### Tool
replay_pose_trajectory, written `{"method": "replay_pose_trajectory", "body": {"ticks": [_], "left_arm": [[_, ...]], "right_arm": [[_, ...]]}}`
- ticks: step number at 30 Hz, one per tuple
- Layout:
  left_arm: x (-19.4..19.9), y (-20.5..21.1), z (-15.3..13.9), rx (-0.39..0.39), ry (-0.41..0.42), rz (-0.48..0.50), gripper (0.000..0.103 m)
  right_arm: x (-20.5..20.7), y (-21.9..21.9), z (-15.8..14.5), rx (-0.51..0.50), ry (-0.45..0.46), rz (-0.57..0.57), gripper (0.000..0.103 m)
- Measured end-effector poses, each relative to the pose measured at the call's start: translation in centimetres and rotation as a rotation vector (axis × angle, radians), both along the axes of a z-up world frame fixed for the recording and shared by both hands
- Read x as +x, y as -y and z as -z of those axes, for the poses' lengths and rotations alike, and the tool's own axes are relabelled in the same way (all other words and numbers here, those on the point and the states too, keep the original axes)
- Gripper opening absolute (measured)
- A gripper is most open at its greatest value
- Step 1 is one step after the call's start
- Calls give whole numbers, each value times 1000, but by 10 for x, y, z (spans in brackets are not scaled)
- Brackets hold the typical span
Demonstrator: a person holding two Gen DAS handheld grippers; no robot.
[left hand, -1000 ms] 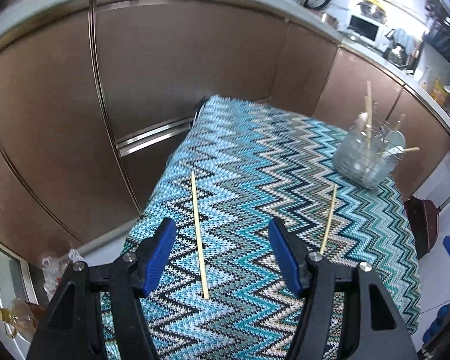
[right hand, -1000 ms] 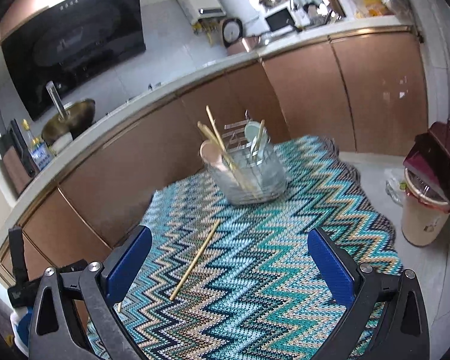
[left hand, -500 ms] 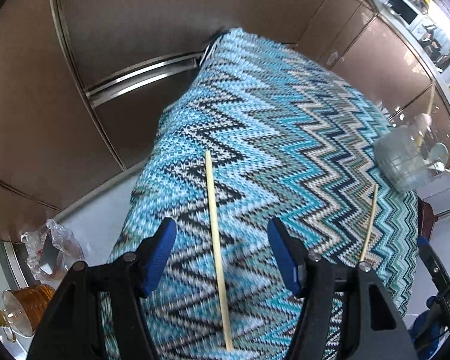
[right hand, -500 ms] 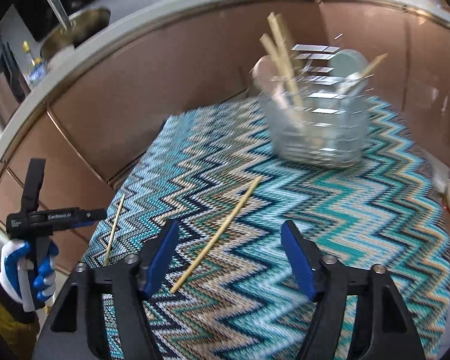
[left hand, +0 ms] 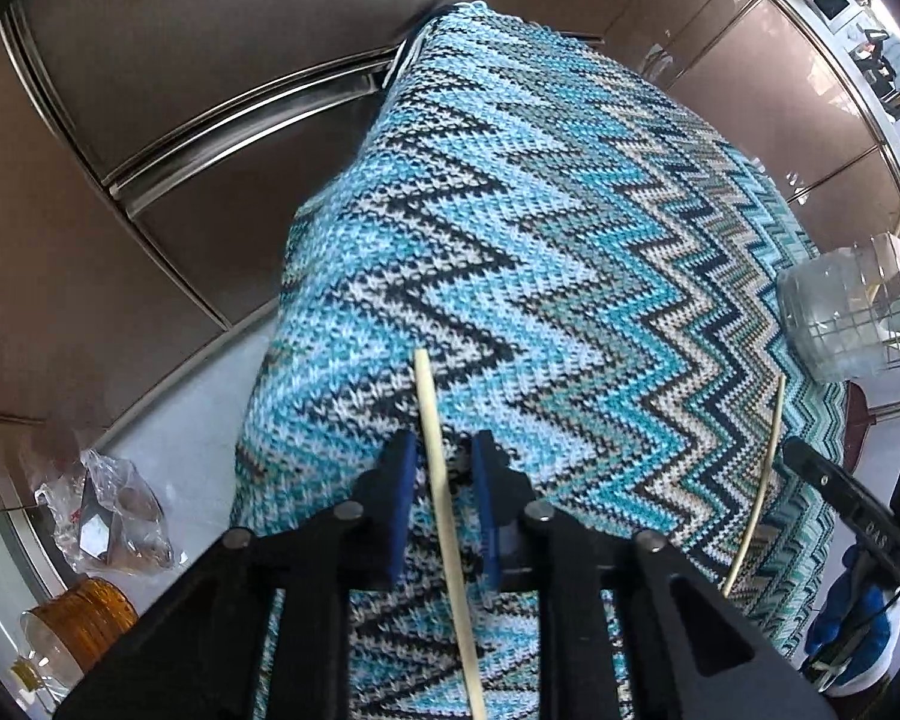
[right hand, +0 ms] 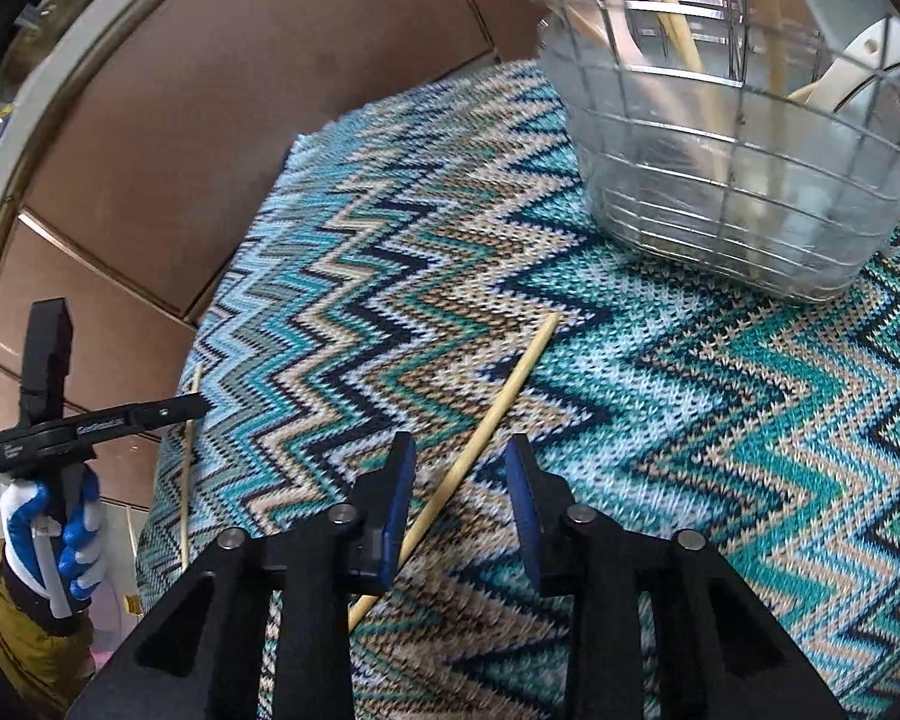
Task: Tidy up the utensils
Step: 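Grasp a bamboo chopstick with the left tool while the right tool grasps another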
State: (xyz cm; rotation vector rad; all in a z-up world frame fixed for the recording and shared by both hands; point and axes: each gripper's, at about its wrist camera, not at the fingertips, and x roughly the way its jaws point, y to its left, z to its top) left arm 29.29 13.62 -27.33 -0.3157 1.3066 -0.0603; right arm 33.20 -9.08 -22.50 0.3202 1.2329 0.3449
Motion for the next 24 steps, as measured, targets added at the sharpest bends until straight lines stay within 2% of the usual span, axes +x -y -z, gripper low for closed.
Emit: {"method": "replay_pose_trajectory", "body": {"ticks": [3, 16, 24], "left_arm": [[1, -2, 0, -1, -6, 6, 13], [1, -2, 1, 8, 1, 22, 9], [-1, 0, 0, 29, 9, 8, 6]], "right_arm": [[8, -2, 6, -10, -31, -7, 20], [45, -6, 15, -86, -102, 11, 17], [41, -4, 15, -75, -102, 4, 9]]}}
